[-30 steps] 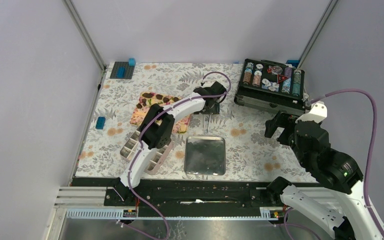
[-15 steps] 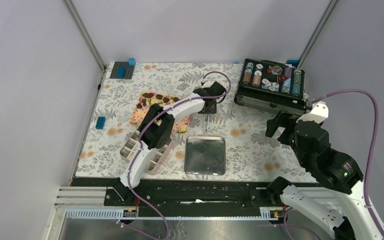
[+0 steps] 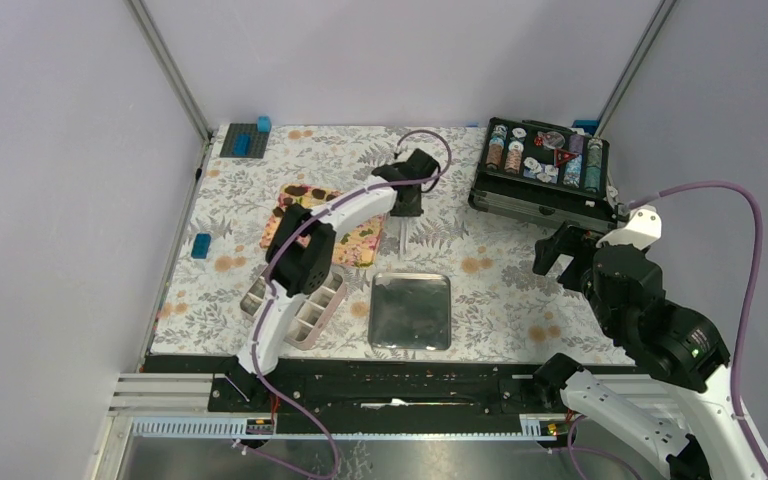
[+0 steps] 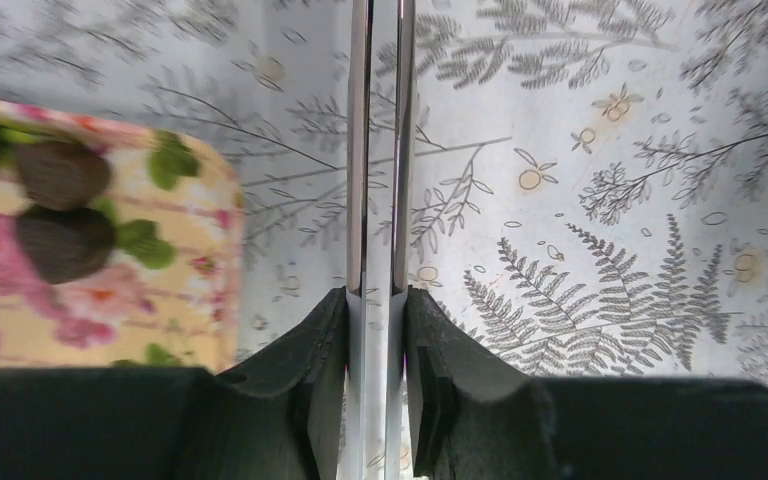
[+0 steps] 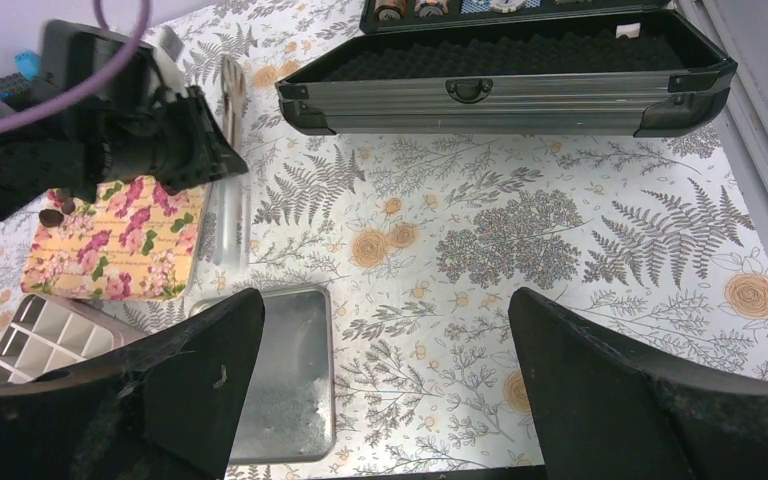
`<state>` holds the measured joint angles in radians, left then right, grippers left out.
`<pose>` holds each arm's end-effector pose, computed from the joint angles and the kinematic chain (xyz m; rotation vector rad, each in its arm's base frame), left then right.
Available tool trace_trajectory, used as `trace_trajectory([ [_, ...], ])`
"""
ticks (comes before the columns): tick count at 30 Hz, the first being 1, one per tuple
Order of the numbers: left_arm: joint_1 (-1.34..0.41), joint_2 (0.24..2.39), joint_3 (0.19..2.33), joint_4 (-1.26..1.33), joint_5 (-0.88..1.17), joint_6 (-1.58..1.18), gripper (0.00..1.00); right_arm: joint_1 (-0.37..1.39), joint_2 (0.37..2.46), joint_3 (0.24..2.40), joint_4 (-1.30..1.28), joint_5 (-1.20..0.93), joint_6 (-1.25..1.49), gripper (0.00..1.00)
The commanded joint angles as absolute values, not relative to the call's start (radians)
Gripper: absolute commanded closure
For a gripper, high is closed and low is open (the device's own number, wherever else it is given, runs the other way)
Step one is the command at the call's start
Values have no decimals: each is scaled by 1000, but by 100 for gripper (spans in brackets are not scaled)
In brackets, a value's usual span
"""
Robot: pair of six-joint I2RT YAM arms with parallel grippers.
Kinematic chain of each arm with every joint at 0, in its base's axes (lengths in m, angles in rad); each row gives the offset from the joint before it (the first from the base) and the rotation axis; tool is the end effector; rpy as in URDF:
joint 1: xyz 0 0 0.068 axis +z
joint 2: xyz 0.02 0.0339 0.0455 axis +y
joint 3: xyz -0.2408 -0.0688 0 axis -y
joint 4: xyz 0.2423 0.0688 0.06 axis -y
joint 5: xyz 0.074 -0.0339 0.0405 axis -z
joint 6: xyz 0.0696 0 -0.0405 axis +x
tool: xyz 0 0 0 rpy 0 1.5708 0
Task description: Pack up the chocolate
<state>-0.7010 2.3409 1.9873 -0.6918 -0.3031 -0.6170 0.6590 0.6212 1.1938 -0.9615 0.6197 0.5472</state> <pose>0.4002 -0.3106 0.1373 0.0024 2.5460 -0.1117 0.1166 0.0392 0.3858 0.2931 1.8674 0.2160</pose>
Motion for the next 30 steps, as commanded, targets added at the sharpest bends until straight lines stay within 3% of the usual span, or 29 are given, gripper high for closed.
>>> trace_trajectory([
  [1, -676, 2124, 1980, -664, -308, -506, 82, 657, 607, 1235, -963, 667, 564, 0],
  [19, -676, 1407, 1413, -819, -259, -417, 78, 657, 598, 1199, -883, 667, 551, 0],
  [23, -674, 1387, 1371, -961, -293, -439, 74, 657, 586, 1161, -824, 665, 542, 0],
  [30, -675, 1397, 1313, -970, -276, -445, 60, 658, 599, 1145, -801, 645, 540, 0],
])
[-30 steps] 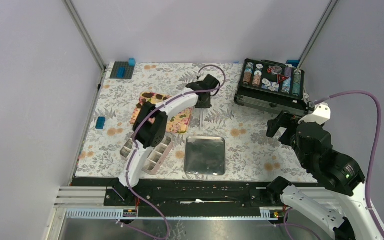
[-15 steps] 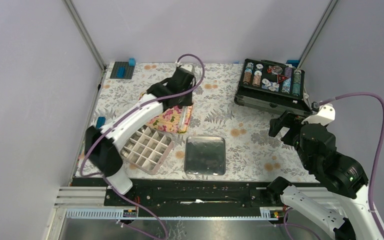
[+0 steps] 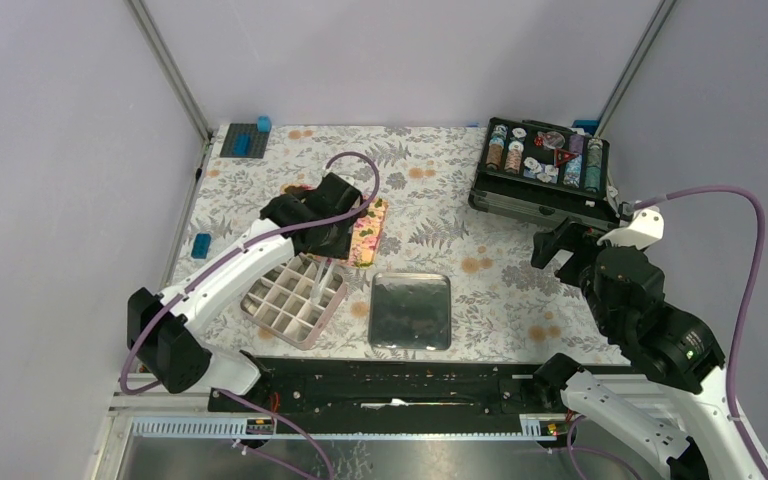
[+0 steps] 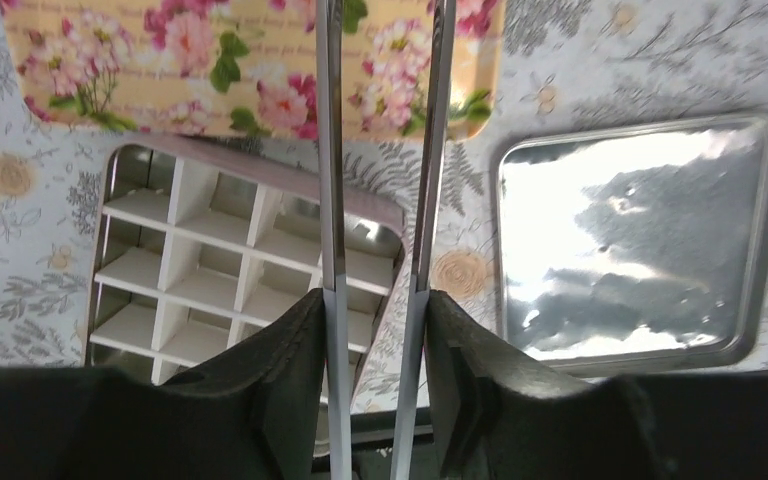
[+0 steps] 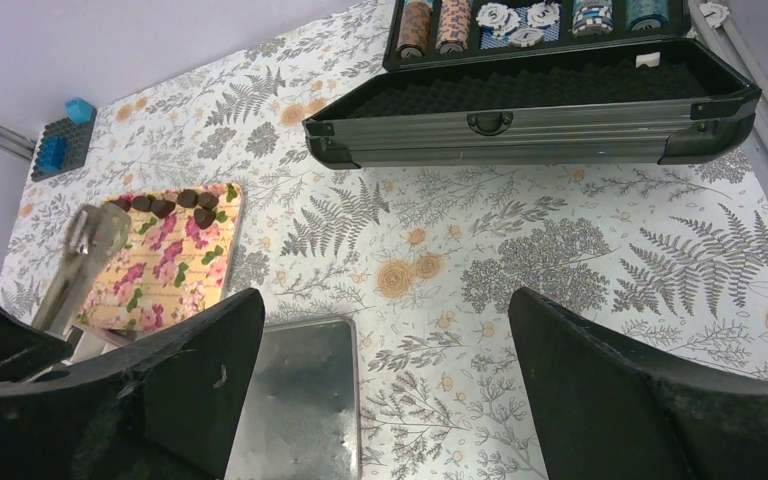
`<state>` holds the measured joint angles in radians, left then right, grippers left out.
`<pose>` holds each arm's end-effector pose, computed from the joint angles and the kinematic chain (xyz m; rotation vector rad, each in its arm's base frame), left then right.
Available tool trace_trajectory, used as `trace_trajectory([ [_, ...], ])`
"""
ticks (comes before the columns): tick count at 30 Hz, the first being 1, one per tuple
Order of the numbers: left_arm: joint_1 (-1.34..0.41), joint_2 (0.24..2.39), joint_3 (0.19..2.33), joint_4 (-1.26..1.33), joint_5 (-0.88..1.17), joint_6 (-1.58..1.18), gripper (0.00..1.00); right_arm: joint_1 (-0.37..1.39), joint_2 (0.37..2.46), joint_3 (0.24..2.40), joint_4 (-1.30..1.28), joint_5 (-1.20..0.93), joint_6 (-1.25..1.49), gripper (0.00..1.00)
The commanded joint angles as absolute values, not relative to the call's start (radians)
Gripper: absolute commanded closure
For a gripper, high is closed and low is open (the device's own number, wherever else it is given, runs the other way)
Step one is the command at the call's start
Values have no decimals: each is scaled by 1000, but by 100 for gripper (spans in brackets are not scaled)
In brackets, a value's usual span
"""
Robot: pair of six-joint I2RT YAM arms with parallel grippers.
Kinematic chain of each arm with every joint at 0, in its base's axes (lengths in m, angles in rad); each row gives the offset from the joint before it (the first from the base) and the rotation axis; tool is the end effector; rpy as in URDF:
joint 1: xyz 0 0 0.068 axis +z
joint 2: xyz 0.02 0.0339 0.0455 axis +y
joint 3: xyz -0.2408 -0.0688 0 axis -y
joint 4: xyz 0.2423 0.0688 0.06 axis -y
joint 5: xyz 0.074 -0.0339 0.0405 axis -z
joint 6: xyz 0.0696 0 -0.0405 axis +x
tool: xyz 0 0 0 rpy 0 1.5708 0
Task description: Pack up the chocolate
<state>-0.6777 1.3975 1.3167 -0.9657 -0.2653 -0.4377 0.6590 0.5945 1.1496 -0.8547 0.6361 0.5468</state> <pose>0.2416 -0.1711 0.2687 0.2154 2.5523 -0.0737 0.1194 0.0402 0.3887 0.3294 1.7881 0.2599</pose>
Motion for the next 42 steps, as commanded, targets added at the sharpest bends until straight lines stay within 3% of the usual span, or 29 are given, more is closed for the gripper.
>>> trace_trajectory([
  [1, -675, 1403, 1312, -968, -286, -448, 59, 656, 594, 1143, -804, 644, 541, 0],
  [9, -675, 1424, 1290, -911, -323, -488, 51, 657, 566, 1131, -819, 652, 558, 0],
  [23, -675, 1533, 1248, -720, -374, -550, 53, 657, 578, 1135, -816, 642, 543, 0],
  [42, -651, 1709, 1345, -704, -330, -594, 53, 657, 581, 1132, -825, 634, 553, 0],
])
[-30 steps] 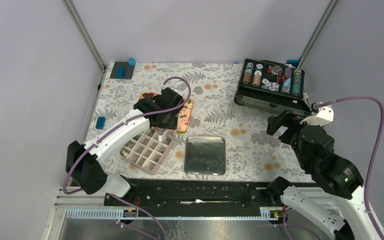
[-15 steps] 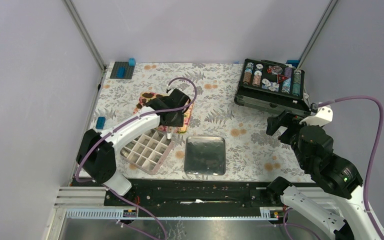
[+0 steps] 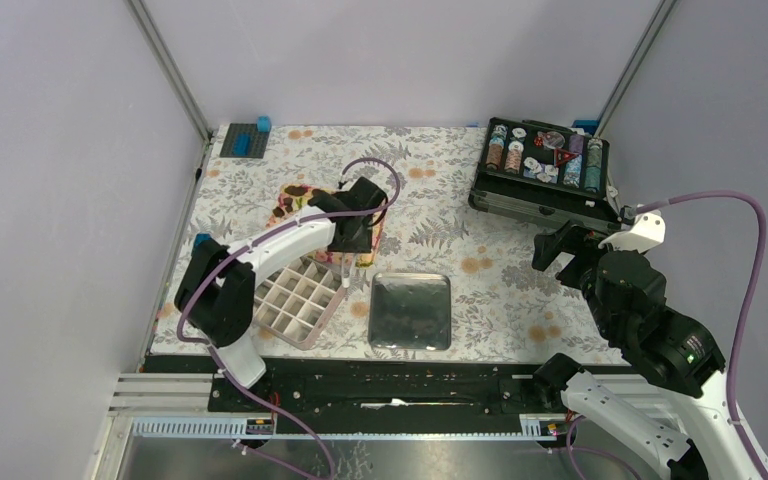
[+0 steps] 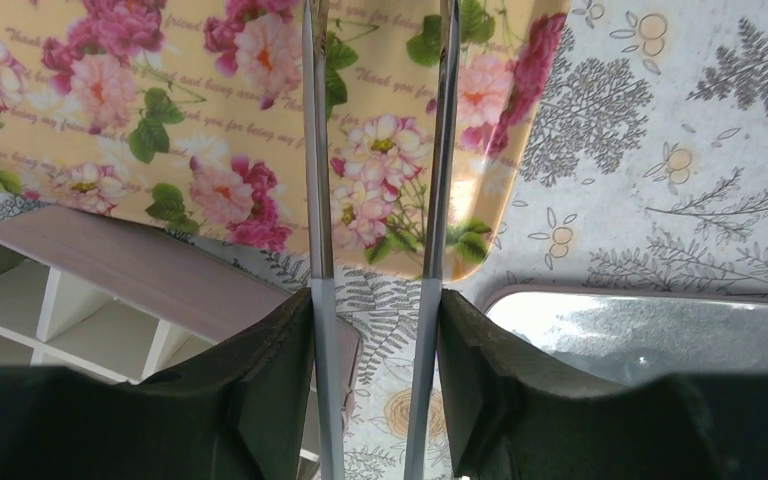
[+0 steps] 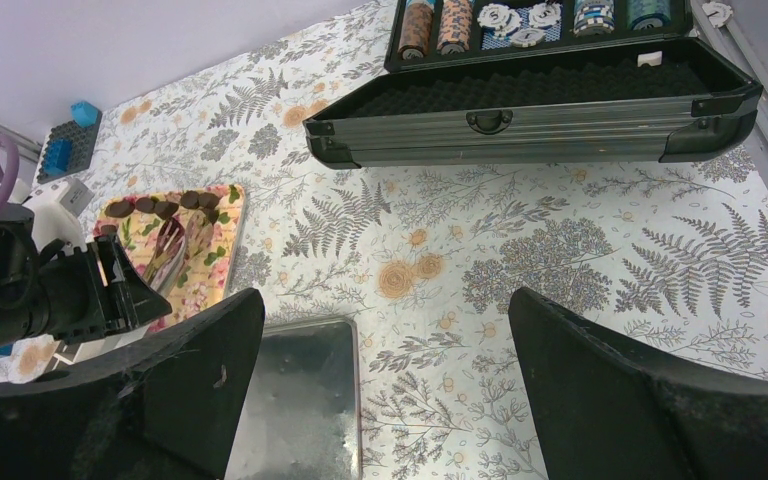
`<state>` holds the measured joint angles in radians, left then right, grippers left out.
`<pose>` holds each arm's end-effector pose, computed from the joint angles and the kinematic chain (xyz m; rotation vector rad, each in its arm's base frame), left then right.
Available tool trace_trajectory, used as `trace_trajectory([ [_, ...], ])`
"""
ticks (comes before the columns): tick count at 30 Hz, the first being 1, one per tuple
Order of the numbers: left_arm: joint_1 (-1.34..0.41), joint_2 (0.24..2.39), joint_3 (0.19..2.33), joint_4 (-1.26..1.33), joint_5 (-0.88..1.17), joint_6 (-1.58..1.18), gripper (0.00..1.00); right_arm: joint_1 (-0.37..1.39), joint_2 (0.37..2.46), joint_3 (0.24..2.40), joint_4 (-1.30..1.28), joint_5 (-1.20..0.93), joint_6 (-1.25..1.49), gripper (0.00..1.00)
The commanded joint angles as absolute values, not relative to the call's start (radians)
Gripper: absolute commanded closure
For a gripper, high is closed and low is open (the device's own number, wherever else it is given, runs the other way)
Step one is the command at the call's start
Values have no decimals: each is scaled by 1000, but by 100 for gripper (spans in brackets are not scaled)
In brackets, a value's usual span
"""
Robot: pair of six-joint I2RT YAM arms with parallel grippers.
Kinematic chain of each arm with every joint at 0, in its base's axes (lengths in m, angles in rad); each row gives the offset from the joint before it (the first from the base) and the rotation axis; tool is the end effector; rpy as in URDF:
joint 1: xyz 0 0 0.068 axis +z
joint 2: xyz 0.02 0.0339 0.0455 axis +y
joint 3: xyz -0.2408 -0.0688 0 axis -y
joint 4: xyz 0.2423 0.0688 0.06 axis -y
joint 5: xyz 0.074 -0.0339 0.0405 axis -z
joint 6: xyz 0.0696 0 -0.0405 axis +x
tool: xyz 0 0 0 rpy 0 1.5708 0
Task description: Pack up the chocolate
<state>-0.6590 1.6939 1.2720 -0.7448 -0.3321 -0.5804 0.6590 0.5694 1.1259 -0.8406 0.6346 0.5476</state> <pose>0.2907 -0.1965 0.1795 0.0131 2.6251 0.0458 0.1170 0.0385 0.3858 0.3336 1.7757 0.2719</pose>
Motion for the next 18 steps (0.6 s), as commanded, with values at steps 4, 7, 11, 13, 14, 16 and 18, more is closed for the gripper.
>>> trace_trajectory([
  [4, -649, 1737, 1378, -704, -321, -588, 52, 658, 575, 1130, -826, 636, 555, 0],
  [7, -646, 1754, 1394, -704, -312, -585, 52, 657, 571, 1127, -829, 639, 555, 0],
  [11, -644, 1777, 1411, -707, -306, -584, 52, 658, 568, 1126, -831, 643, 554, 0],
  [13, -643, 1787, 1423, -707, -305, -584, 52, 657, 567, 1124, -830, 644, 554, 0],
  [14, -642, 1794, 1428, -709, -306, -584, 52, 658, 567, 1124, -831, 644, 554, 0],
  [16, -639, 1807, 1445, -715, -310, -584, 52, 657, 570, 1125, -831, 644, 552, 0],
  [18, -637, 1818, 1459, -723, -312, -584, 52, 658, 568, 1126, -831, 644, 551, 0],
])
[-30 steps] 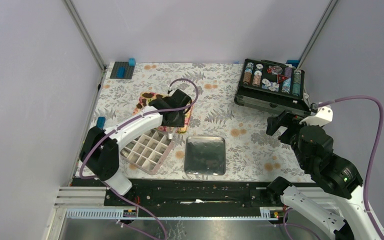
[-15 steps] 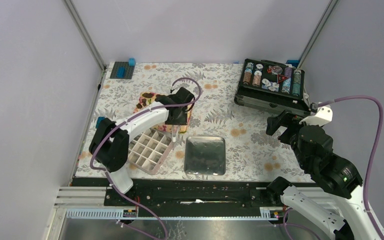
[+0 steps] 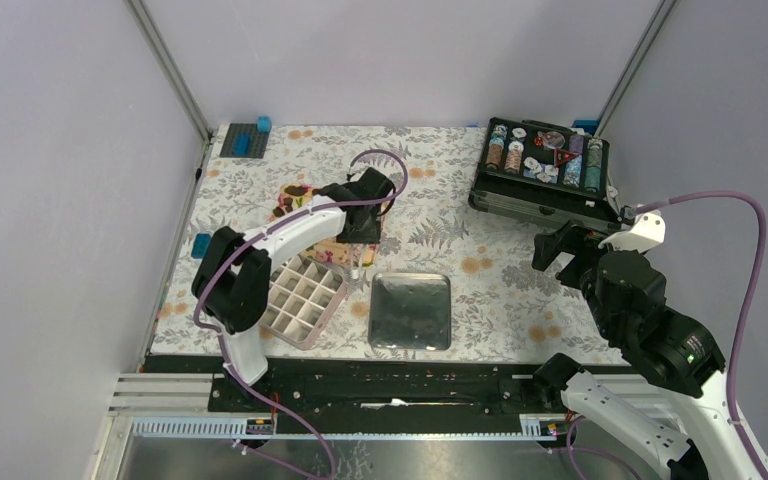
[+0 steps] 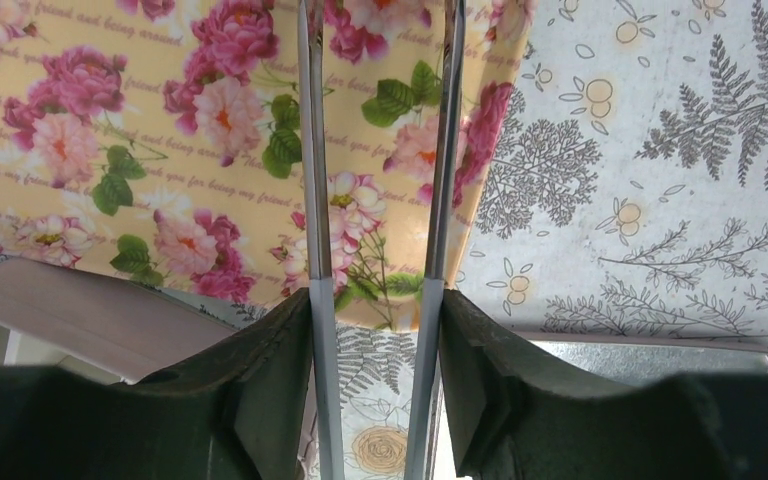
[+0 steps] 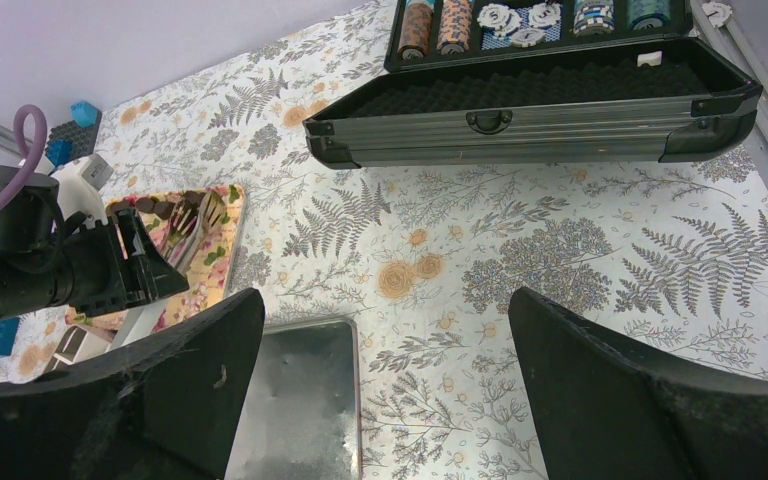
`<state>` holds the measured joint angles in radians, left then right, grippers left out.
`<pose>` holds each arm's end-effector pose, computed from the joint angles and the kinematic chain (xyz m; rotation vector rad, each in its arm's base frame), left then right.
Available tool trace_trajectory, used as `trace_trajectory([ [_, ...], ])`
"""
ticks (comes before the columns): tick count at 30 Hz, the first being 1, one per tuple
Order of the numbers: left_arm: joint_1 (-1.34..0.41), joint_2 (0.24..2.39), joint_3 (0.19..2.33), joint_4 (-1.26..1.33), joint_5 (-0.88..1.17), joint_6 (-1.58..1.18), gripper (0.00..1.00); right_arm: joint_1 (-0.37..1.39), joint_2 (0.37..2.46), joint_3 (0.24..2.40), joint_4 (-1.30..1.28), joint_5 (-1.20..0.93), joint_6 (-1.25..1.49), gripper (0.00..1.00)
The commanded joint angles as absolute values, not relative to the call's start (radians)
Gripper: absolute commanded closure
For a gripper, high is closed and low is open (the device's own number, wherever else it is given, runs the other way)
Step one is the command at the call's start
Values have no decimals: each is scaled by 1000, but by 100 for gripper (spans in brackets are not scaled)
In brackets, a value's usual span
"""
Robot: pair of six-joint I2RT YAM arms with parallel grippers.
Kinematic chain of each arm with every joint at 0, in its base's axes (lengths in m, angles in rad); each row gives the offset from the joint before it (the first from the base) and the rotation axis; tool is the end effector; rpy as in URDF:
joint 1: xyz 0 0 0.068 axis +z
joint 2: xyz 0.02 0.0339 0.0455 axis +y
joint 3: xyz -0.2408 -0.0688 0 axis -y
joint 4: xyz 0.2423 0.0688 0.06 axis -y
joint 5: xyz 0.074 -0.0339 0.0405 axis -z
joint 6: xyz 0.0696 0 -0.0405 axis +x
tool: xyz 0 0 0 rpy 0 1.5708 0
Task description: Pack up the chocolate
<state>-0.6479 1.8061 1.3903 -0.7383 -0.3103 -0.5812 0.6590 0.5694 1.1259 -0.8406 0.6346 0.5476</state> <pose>0.3149 -0.2117 0.1764 0.0008 2.6276 0.0155 0.1170 0.0385 0.3858 0.3336 1.7757 0.2719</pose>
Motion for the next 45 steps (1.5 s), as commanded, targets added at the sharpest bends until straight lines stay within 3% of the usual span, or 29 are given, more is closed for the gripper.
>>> trace_trajectory([
  [1, -637, 1822, 1464, -727, -314, -584, 52, 658, 566, 1127, -830, 644, 551, 0],
  [4, -635, 1824, 1463, -727, -312, -585, 54, 657, 561, 1125, -830, 646, 551, 0],
  [10, -635, 1804, 1445, -729, -306, -587, 69, 658, 561, 1127, -831, 643, 551, 0],
  [17, -635, 1704, 1418, -774, -266, -583, 77, 658, 558, 1129, -830, 640, 555, 0],
  [34, -636, 1313, 1304, -1047, -240, -565, 84, 657, 581, 1141, -807, 622, 546, 0],
  [45, -635, 1094, 1214, -1285, -353, -716, 84, 658, 599, 1128, -770, 577, 544, 0],
])
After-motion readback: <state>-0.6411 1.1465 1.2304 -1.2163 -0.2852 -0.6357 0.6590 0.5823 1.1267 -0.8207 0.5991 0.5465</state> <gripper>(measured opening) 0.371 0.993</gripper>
